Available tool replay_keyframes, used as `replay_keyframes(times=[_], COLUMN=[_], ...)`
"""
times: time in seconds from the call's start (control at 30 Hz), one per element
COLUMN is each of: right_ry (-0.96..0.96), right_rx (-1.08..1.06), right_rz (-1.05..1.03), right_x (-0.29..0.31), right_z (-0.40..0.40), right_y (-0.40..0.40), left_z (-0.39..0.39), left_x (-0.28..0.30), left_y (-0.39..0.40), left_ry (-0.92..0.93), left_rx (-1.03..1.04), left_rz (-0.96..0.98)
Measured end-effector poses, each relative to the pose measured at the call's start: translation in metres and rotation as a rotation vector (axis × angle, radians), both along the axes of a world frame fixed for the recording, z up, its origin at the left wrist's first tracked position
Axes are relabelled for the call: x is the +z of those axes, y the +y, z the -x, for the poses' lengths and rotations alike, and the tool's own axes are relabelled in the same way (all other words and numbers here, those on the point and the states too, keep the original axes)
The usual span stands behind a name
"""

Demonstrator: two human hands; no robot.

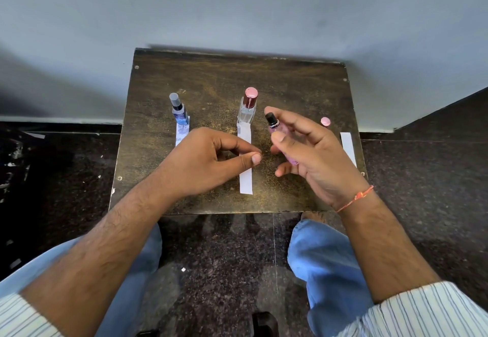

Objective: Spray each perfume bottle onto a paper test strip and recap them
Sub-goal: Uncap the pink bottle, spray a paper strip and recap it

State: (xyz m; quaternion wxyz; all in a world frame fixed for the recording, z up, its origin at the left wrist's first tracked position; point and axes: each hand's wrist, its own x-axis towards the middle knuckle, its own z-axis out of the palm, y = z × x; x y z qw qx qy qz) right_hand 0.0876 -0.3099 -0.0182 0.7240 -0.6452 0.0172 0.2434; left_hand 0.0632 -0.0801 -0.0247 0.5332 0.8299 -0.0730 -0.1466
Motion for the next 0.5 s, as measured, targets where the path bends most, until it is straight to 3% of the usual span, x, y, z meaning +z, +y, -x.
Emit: replay_keyframes(times=[0.5], right_ry=[-0.291], right_rx=[0.186], right_rz=[0.336], right_x=[-0.0086], right_z=[-0.0056], right_y=[-0.0105], left_z=[-0.002], left_x=[-0.0065], left_y=[0.0043], left_ry=[-0.062], left_rx=[0.118], left_rz=[0.023])
